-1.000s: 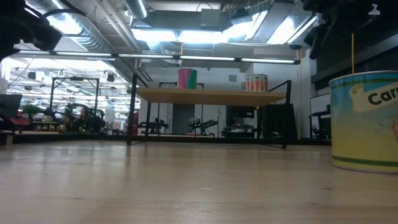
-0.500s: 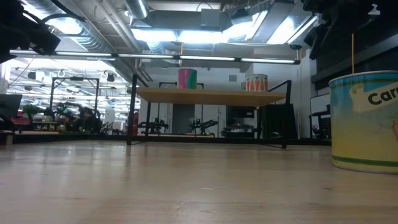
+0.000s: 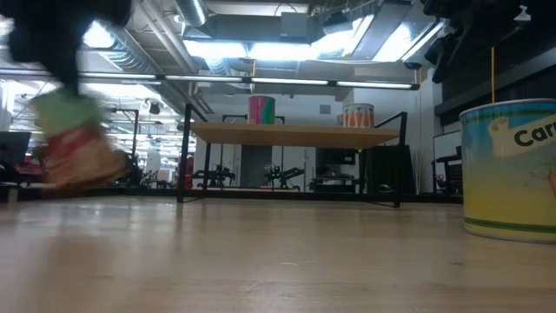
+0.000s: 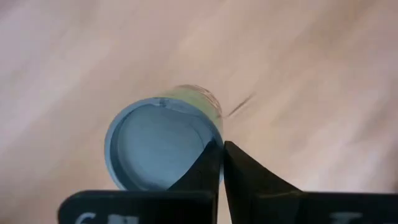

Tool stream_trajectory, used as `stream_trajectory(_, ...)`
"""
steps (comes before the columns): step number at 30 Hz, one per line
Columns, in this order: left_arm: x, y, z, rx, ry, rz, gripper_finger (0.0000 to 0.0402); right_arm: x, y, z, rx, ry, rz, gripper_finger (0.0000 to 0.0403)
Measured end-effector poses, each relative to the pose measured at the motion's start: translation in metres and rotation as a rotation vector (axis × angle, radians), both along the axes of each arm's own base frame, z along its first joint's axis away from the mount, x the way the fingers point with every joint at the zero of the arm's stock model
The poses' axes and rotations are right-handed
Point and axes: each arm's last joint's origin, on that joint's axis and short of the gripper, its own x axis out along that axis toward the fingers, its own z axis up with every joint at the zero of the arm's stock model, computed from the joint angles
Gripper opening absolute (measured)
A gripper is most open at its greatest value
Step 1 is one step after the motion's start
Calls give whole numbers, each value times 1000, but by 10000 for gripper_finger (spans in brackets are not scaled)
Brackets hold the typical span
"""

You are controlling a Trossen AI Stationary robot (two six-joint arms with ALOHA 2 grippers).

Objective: Pick and place cans onto a shelf
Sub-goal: Put the green canned vegetable on the shelf

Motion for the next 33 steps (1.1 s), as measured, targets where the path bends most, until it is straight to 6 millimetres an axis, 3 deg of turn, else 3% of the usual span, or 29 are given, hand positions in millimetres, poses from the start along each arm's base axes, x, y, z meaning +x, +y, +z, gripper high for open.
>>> stream_trajectory(7,38,0,55,135,-384,-132,2,0,0,0,-2,0,3,208)
stream_trajectory(14,67,22,114,373,-658,-285,2,0,0,0,-3,-1,3,208)
stream_trajectory(24,75,72,180,698,-702,-293,1,0,0,0,-3,-1,3,208)
stream_trajectory(33,76,109,194,787,-675,-256,0,0,0,0,-5,-1,6,208)
